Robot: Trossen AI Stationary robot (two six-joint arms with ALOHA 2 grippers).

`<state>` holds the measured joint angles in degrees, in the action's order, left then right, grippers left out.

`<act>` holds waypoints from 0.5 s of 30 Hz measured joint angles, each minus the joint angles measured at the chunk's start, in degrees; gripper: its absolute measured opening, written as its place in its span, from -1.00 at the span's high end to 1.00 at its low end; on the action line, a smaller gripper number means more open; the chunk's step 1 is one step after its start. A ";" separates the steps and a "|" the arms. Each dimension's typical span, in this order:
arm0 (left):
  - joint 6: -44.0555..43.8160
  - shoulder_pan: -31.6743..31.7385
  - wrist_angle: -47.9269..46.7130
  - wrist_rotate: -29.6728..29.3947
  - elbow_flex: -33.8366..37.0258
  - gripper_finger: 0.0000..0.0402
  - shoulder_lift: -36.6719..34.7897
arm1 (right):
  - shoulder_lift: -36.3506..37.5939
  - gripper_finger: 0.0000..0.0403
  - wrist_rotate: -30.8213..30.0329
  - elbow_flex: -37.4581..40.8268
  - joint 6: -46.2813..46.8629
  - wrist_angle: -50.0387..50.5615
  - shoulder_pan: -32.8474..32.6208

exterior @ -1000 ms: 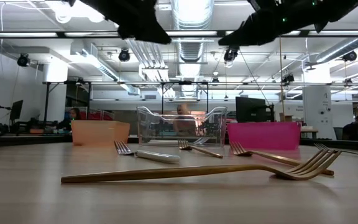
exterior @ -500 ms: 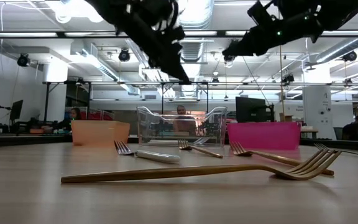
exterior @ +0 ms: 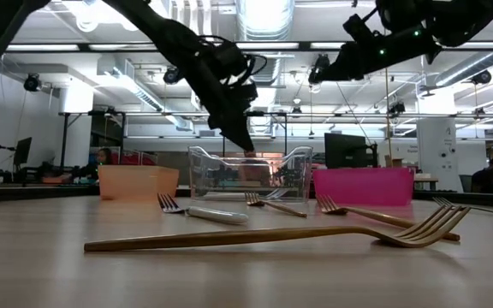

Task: Sort silverware by color (type)
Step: Put the white fork into the transparent bin

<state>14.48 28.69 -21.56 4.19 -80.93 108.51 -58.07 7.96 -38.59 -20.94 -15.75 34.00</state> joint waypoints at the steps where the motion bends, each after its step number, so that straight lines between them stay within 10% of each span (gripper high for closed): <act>1: 0.00 0.28 -1.29 0.00 -0.70 0.62 0.64 | 0.02 0.94 0.01 -0.49 0.28 -0.06 0.24; 15: -7.95 2.19 -6.80 -0.11 -8.03 0.62 8.69 | 0.05 0.96 -0.45 -5.89 9.21 -0.23 6.26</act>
<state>6.54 30.87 -28.36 4.07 -88.96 117.20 -58.02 7.50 -44.48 -11.74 -15.99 40.25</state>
